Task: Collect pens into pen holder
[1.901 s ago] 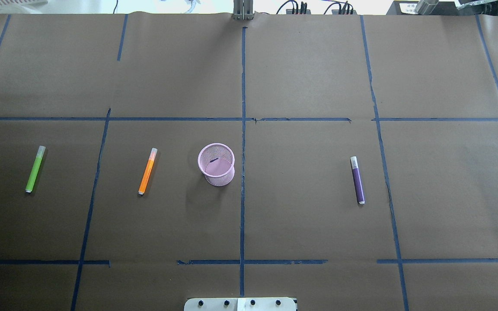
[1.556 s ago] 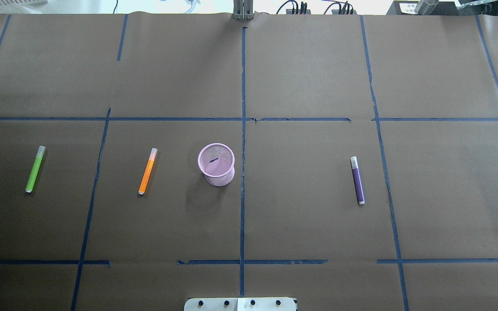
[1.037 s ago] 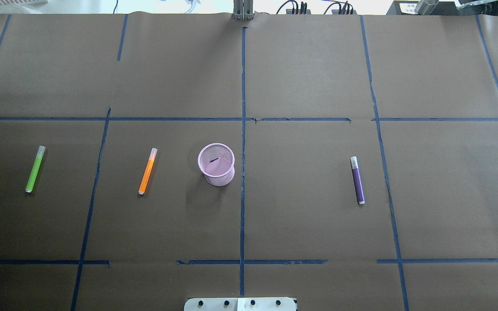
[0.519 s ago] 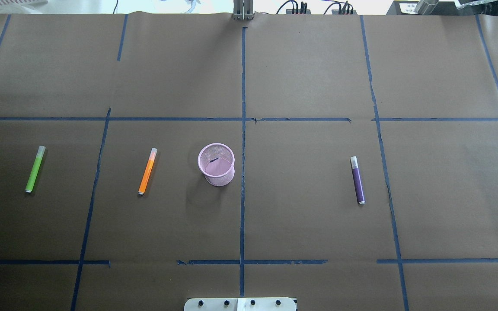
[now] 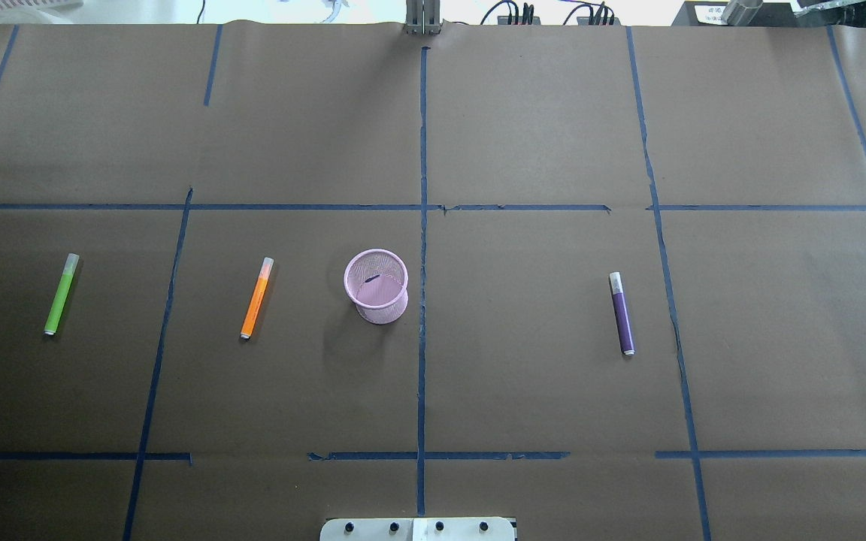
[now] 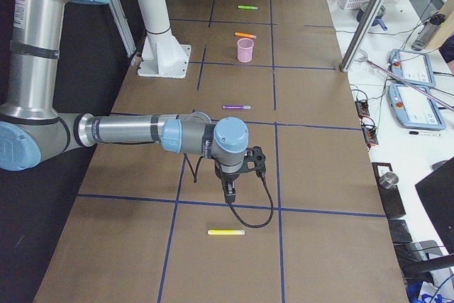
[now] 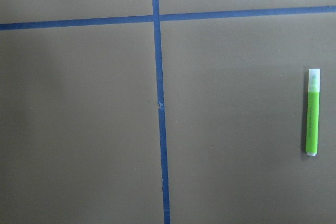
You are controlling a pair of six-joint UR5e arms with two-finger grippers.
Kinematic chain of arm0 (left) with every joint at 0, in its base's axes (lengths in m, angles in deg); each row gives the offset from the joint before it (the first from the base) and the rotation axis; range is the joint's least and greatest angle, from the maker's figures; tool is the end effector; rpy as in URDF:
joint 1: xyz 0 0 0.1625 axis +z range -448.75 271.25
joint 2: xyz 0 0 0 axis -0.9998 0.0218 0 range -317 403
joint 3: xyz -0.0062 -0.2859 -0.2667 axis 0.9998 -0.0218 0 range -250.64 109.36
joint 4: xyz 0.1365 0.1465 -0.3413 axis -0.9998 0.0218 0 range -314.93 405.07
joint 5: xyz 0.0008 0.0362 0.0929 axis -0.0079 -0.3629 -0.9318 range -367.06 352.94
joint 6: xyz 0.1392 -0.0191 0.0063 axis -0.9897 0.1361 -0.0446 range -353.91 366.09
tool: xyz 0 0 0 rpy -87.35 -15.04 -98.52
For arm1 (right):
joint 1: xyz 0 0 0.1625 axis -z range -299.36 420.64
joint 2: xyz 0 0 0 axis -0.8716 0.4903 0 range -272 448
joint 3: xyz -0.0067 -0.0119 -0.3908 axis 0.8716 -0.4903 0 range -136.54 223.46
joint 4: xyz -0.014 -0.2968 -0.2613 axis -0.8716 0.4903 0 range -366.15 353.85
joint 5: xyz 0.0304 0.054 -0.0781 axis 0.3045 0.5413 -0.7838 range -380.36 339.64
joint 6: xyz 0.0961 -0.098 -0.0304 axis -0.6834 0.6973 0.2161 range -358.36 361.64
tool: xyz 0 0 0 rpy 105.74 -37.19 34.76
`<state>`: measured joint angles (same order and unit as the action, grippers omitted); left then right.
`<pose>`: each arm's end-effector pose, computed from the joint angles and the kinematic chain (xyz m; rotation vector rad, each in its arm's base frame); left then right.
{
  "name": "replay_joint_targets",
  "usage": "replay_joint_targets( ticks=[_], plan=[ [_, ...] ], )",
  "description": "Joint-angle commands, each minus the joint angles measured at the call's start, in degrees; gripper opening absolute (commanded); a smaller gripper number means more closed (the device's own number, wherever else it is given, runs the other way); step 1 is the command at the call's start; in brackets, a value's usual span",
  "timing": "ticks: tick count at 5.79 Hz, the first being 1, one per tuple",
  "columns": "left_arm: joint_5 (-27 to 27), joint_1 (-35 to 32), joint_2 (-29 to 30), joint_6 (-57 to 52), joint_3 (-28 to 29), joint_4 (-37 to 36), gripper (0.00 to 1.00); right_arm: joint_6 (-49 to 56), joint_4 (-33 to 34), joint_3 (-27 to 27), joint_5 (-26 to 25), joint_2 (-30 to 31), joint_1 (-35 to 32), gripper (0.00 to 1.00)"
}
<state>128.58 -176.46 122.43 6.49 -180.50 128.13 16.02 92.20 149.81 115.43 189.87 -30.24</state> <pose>-0.0168 -0.4006 0.5810 0.0200 0.7972 0.0474 0.0385 -0.3833 0.6206 0.0429 -0.8016 -0.1958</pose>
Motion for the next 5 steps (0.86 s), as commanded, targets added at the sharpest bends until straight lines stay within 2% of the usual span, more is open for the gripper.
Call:
replay_joint_targets(
  ticks=[1, 2, 3, 5],
  plan=[
    [0.06, 4.34, 0.2, 0.57, -0.44, 1.4, 1.0, 0.39, -0.09, 0.26, 0.0, 0.09, 0.0, 1.0],
    [0.15, 9.87, 0.99, 0.66, -0.44, 1.4, 1.0, 0.56, -0.09, 0.35, 0.0, 0.17, 0.0, 1.0],
    [-0.02, 13.14, 4.21, 1.0, 0.77, 1.23, 1.0, 0.39, -0.09, 0.35, 0.09, 0.17, 0.09, 1.0],
    [-0.55, 26.46, 13.43, 12.82, 5.34, 1.32, 1.0, 0.12, -0.09, 0.18, 0.26, 0.17, 0.09, 1.0]
  ],
)
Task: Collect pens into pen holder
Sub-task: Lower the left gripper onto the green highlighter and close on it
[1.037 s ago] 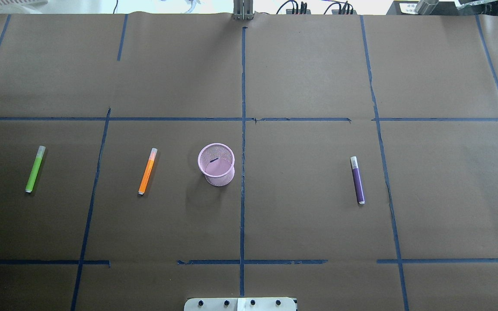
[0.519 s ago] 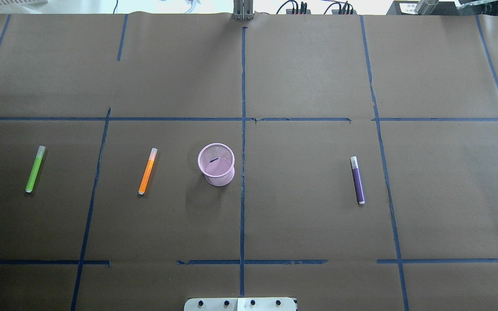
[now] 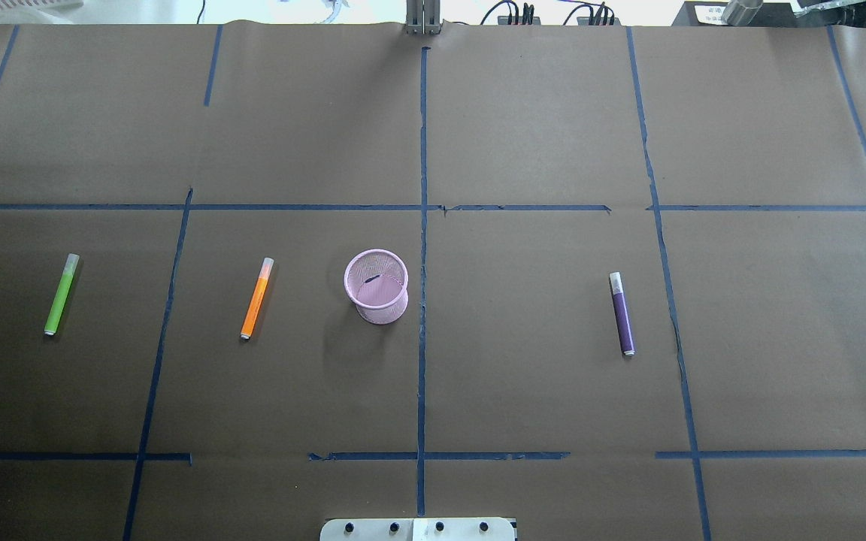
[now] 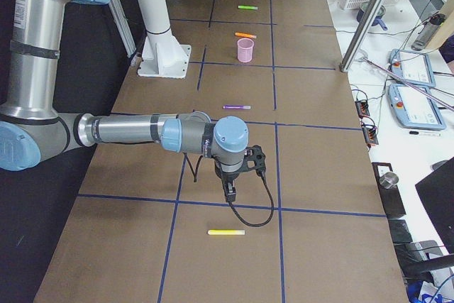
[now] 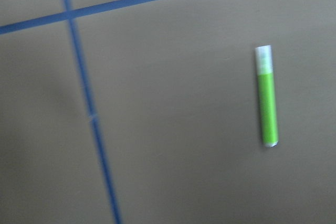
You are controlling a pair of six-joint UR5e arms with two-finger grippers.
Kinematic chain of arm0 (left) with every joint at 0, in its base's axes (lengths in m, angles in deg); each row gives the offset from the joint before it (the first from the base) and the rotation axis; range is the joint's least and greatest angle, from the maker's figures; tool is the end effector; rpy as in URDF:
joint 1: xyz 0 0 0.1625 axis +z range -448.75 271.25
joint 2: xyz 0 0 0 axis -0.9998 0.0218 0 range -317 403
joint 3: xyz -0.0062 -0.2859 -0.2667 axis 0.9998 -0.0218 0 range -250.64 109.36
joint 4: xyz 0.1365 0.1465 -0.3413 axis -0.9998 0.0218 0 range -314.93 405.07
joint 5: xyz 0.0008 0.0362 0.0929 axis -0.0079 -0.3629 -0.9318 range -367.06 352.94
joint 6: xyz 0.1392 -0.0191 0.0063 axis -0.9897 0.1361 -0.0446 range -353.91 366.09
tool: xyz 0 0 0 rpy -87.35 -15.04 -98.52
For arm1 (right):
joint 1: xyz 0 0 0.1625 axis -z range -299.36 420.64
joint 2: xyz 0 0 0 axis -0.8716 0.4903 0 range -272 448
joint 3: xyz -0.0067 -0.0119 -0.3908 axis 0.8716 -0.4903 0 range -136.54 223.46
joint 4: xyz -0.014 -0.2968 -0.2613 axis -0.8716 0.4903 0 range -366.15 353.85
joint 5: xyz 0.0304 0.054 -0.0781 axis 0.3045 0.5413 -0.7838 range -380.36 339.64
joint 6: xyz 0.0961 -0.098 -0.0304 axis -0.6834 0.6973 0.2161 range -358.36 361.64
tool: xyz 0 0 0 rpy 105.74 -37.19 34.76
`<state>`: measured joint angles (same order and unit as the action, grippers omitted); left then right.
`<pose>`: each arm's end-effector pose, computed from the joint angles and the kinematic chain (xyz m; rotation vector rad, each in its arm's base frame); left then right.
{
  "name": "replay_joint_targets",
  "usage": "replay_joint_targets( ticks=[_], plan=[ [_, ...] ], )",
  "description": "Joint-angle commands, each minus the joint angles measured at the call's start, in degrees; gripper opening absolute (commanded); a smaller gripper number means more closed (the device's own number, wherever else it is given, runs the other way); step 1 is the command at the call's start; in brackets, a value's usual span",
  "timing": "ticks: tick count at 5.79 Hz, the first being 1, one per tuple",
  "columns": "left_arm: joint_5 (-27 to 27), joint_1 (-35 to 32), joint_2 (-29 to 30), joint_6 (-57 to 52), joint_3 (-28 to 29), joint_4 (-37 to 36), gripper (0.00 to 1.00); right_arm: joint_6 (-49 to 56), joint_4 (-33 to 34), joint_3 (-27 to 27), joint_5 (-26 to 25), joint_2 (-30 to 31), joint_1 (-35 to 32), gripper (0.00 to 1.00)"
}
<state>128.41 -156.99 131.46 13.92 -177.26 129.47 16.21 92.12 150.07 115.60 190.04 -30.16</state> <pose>0.1412 -0.4431 0.5374 -0.0510 0.8085 0.2952 0.0376 -0.3825 0.6192 0.0469 -0.8042 -0.2013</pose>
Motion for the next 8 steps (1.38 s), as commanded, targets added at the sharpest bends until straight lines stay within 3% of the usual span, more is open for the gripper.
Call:
replay_joint_targets(
  ticks=[1, 4, 8],
  plan=[
    [-0.47, 10.11, 7.83, 5.61, 5.77, -0.03, 1.0, -0.07, 0.0, -0.17, 0.18, 0.0, 0.01, 1.0],
    [-3.28, 11.2, 15.15, 5.79, 17.81, 0.06, 1.0, -0.16, 0.0, -0.26, 0.27, 0.0, 0.01, 1.0],
    [-2.67, 11.46, 15.95, 5.61, 21.63, 0.06, 0.96, -0.25, 0.0, -0.26, 1.5, 0.09, 0.01, 1.0]
  ],
)
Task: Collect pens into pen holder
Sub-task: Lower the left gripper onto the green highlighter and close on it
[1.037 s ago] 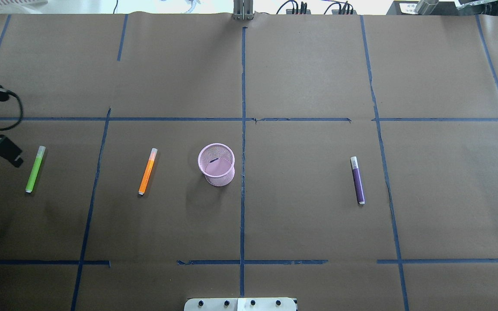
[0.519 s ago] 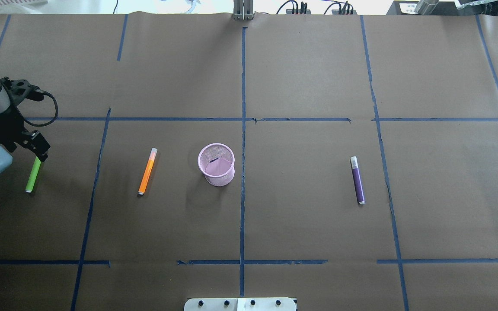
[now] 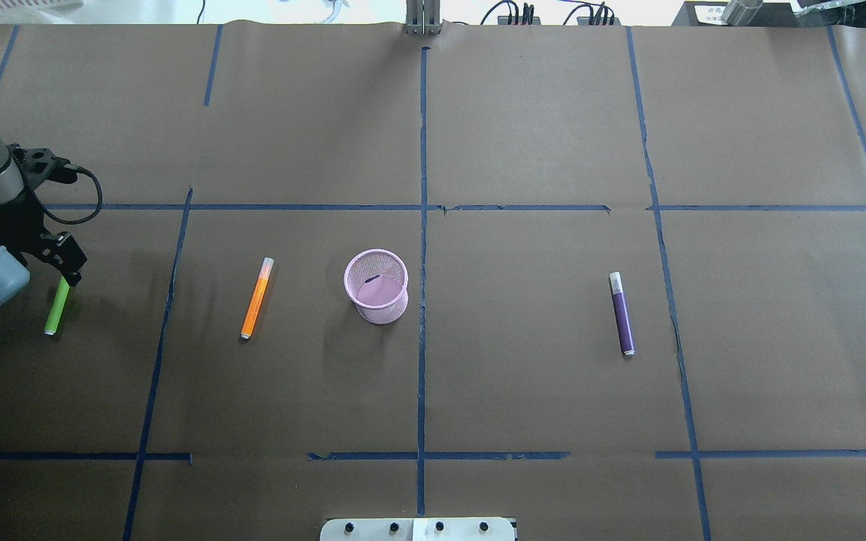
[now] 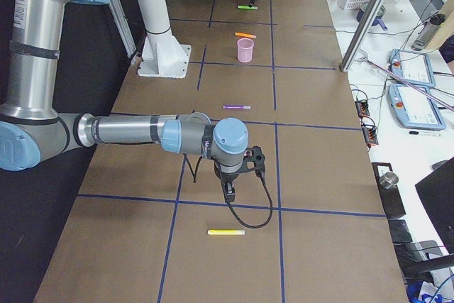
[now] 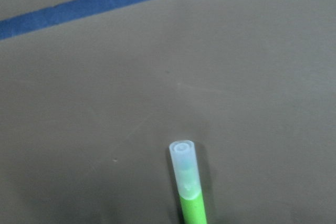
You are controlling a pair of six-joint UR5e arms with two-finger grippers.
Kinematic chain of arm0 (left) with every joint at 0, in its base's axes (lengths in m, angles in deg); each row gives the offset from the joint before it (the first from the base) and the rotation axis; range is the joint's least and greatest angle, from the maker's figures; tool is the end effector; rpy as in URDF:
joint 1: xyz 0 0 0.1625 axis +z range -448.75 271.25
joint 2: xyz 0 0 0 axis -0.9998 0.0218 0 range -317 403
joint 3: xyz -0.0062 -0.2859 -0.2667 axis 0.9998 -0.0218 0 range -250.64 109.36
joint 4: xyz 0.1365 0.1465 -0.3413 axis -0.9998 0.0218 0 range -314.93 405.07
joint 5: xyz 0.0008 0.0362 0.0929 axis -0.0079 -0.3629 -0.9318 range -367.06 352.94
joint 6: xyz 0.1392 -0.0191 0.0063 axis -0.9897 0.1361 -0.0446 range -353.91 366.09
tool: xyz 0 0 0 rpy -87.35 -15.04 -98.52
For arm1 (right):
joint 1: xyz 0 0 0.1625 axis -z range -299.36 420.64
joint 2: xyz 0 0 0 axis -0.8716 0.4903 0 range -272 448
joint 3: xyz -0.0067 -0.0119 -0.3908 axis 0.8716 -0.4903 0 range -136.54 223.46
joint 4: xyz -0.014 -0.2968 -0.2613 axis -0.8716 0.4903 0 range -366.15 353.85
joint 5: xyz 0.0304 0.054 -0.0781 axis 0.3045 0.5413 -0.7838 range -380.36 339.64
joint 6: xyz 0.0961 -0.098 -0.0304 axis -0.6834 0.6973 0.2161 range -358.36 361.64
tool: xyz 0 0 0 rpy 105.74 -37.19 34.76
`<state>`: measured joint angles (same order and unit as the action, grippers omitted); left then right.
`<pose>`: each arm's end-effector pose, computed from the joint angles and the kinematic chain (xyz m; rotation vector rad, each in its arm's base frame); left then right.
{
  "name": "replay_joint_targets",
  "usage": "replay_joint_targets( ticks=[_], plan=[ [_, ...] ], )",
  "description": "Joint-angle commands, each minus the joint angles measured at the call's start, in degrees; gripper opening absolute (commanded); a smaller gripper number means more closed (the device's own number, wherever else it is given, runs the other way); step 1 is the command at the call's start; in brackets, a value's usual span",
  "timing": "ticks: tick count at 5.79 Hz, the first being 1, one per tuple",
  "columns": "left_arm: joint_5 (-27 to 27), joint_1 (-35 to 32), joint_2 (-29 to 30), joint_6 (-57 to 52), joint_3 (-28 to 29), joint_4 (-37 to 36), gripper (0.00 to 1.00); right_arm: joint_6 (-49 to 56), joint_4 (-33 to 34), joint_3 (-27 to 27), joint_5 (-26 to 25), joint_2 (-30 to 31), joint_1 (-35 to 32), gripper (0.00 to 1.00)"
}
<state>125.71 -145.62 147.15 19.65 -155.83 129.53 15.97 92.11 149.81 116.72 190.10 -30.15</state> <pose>0.2796 -0.4977 0.5777 -0.2391 0.7139 0.3499 0.0357 -0.3819 0.6197 0.0428 -0.8242 -0.1940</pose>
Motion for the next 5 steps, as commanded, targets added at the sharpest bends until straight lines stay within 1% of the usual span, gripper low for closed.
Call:
replay_joint_targets(
  ticks=[1, 2, 4, 5],
  plan=[
    [0.04, 0.09, 1.4, -0.12, 1.59, 0.01, 0.9, 0.0, 0.09, -0.09, 0.38, 0.12, 0.0, 1.0],
    [0.04, 0.18, 2.54, -0.29, 3.09, 0.01, 0.88, 0.0, 0.09, -0.09, 0.38, 0.12, 0.0, 1.0],
    [-0.05, 0.79, 2.55, -0.65, 3.54, 0.61, 0.76, 0.0, 0.09, -0.09, 0.38, 0.03, 0.0, 1.0],
    [-0.05, 0.88, 2.64, -0.73, 3.89, 1.4, 0.58, 0.0, 0.09, -0.09, 0.38, 0.03, 0.0, 1.0]
  ],
)
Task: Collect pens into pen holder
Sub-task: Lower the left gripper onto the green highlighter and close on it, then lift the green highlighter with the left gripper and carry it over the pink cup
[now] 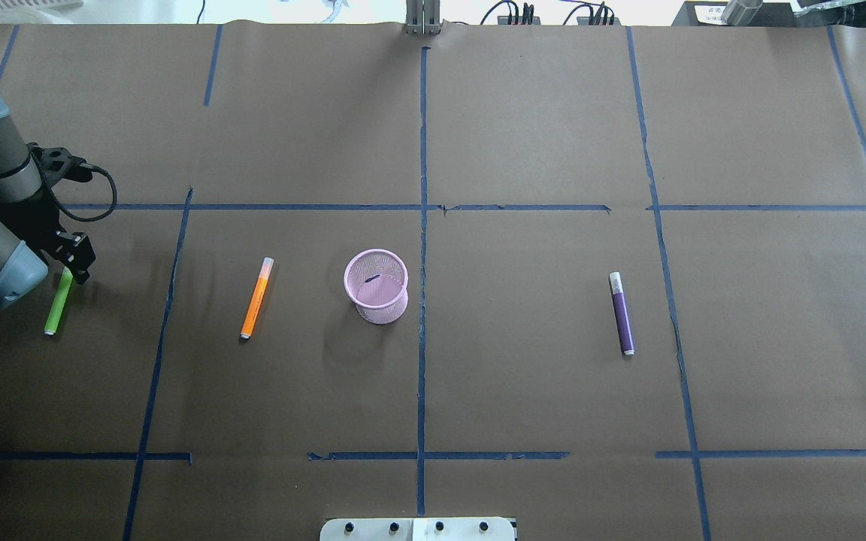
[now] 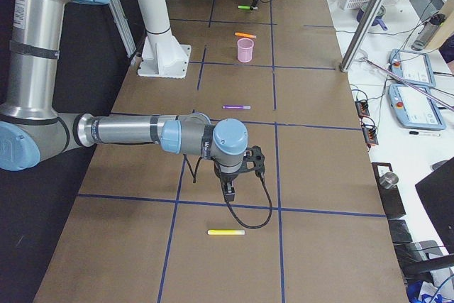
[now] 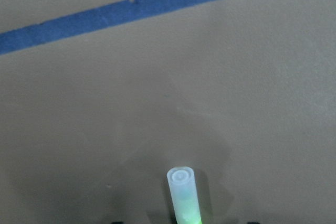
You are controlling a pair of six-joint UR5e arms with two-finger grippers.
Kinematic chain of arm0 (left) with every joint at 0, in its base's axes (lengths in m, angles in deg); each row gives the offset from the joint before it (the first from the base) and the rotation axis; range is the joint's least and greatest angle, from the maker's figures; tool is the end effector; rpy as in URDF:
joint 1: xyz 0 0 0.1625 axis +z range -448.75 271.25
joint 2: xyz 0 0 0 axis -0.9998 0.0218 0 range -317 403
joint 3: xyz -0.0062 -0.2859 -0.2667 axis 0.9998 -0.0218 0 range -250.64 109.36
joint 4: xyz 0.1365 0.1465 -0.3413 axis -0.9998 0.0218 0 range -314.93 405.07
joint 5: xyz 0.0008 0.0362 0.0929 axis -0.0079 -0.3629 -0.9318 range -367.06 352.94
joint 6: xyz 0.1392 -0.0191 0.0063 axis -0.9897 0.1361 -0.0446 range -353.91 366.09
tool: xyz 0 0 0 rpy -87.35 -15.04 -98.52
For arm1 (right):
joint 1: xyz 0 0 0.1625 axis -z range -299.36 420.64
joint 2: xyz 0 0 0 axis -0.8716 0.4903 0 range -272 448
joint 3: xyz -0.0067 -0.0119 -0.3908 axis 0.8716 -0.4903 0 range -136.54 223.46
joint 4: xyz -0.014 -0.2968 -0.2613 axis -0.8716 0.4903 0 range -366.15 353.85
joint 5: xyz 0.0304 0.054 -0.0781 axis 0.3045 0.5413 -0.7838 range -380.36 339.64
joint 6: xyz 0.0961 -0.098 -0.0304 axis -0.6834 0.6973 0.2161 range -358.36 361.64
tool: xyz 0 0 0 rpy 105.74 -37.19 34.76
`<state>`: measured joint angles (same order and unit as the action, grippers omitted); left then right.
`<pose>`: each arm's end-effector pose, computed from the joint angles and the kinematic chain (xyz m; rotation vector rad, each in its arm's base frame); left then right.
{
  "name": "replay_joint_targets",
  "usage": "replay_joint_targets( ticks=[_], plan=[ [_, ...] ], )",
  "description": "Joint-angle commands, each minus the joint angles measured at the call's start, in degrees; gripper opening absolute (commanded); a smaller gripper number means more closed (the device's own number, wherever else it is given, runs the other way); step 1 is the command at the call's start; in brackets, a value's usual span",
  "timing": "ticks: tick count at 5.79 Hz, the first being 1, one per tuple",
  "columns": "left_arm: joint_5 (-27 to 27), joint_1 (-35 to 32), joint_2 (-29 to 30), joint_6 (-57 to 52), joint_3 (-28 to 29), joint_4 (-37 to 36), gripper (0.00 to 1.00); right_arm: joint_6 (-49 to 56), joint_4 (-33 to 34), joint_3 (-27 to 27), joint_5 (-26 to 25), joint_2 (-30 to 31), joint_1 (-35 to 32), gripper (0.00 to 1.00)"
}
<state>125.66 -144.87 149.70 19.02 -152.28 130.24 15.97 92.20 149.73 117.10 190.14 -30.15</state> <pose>0.2957 -0.5084 0.5801 -0.2441 0.7115 0.3710 0.0350 -0.3814 0.6200 0.0403 -0.8312 -0.1920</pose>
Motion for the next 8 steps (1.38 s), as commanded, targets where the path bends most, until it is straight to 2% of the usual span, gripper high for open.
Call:
replay_joint_targets(
  ticks=[1, 3, 4, 6, 7, 8],
  plan=[
    [-0.18, 0.22, 0.0, -0.1, 0.34, 1.14, 0.33, 0.0, 0.0, 0.0, 0.0, 0.08, 0.0, 1.0],
    [-0.1, 0.22, 0.09, -0.02, -0.01, 1.14, 0.07, -0.09, 0.0, -0.35, 0.0, -0.01, 0.0, 1.0],
    [-0.1, 0.13, 0.0, 0.24, -1.67, 1.14, 0.0, -0.09, 0.0, -0.53, 0.0, -0.01, 0.0, 1.0],
    [-0.62, -0.48, 0.43, 2.51, -16.8, -0.95, 0.0, -0.09, 0.0, -0.44, 0.09, -0.09, 0.09, 1.0],
    [-0.8, -0.57, 0.61, 4.19, -23.07, -1.75, 0.0, -0.09, 0.0, -0.44, 0.09, -0.1, 0.09, 1.0],
    [-1.06, -0.49, 3.4, 4.46, -27.91, -1.76, 0.0, 0.0, -0.09, -0.53, 0.0, -0.1, 0.09, 1.0]
  ],
)
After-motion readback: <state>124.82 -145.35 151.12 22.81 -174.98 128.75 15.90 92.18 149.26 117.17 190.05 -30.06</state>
